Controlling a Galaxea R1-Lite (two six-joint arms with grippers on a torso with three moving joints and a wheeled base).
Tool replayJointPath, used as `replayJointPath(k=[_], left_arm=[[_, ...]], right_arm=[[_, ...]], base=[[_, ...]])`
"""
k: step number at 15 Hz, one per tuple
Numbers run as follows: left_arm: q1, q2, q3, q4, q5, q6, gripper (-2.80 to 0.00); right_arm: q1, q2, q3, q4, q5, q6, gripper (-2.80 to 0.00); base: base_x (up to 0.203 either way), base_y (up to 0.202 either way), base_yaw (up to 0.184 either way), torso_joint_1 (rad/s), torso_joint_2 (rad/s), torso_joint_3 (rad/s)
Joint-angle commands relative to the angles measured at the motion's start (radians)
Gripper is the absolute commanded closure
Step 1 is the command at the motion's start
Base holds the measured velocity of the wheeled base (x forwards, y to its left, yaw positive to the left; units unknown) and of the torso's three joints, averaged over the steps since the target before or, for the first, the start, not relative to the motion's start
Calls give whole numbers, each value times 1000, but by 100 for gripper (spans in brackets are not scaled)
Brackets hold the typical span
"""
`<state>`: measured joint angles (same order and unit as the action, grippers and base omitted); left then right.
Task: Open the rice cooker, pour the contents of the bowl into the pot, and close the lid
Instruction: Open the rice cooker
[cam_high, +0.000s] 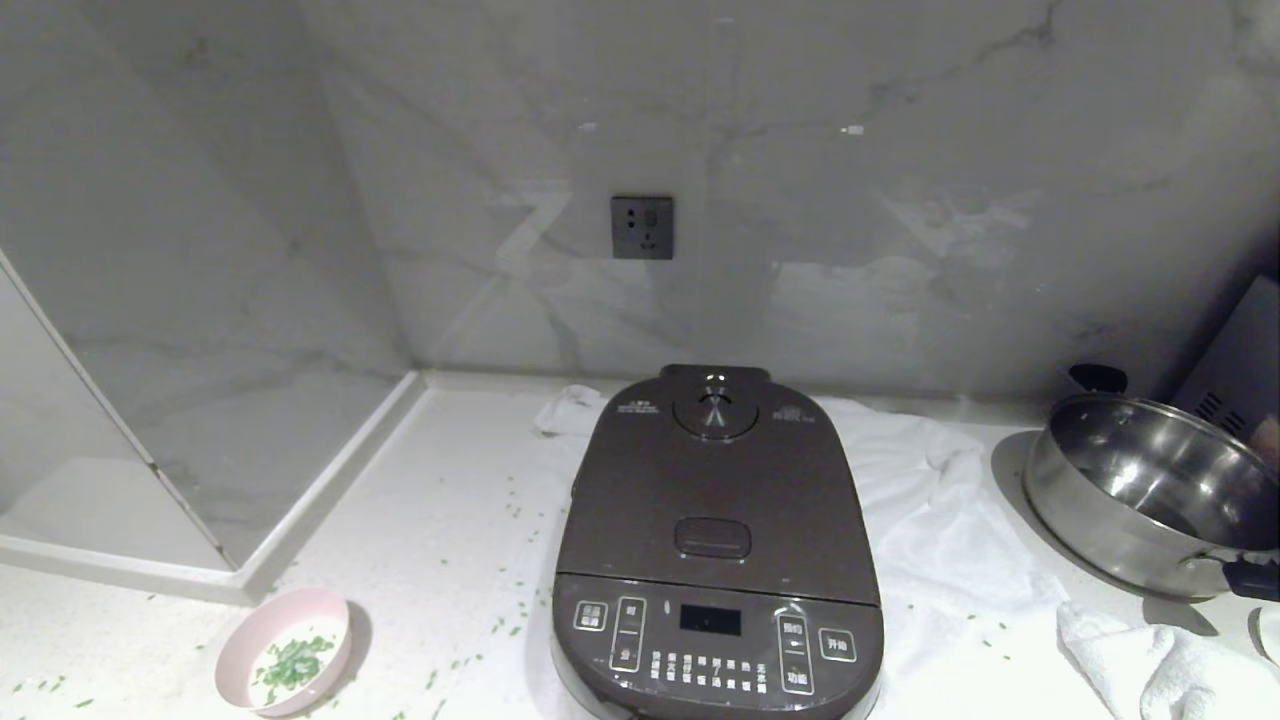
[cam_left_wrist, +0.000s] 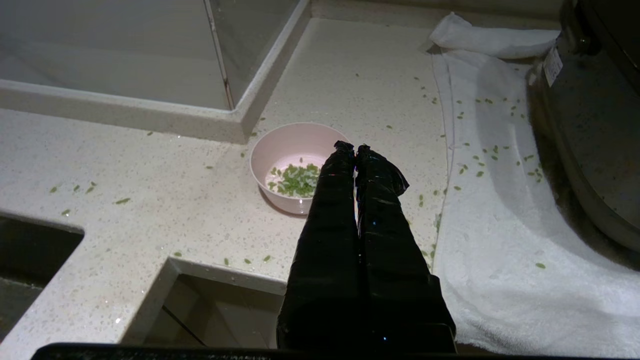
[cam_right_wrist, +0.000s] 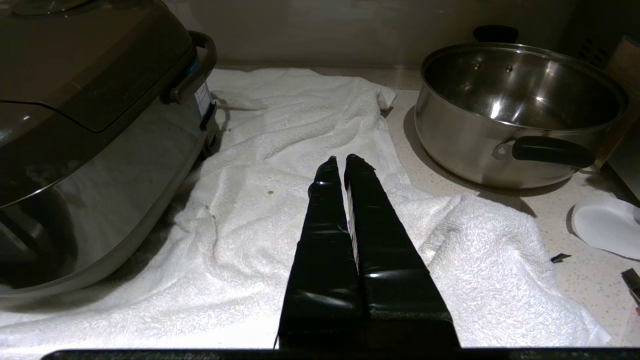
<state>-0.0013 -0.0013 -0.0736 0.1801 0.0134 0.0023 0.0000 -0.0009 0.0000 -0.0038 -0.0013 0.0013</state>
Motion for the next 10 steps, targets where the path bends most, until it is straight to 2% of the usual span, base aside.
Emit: replayJointPath(k=[1,10], left_arm=[[0,0,0,1,0,1,0],[1,0,0,1,0,-1,0]], right_arm=[[0,1,0,-1,0,2,0],[-1,1,0,-1,0,4,0]], base=[[0,0,0,0,0,0],[0,0,0,0,0,0]])
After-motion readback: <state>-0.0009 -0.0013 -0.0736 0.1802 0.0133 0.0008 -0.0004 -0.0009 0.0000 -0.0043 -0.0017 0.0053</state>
